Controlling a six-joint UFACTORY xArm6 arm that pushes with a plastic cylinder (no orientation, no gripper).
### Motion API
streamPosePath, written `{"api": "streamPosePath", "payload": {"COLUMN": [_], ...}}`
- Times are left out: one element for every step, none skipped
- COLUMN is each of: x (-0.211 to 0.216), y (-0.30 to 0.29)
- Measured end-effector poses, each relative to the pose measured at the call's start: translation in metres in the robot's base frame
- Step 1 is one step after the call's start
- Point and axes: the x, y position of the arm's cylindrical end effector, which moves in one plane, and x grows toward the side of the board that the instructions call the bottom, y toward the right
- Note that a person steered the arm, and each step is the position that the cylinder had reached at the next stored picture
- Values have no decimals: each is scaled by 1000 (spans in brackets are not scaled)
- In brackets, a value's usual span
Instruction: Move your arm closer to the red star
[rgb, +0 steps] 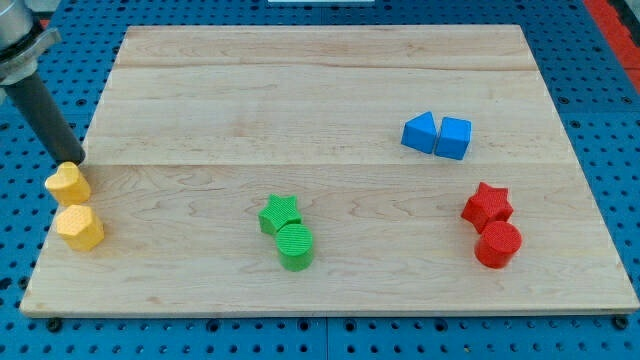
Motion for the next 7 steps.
{"api": "streamPosePath", "payload": {"x": [23, 56, 60, 27, -12, -15, -15], "y": [1, 35, 47, 56, 73, 73, 76]}}
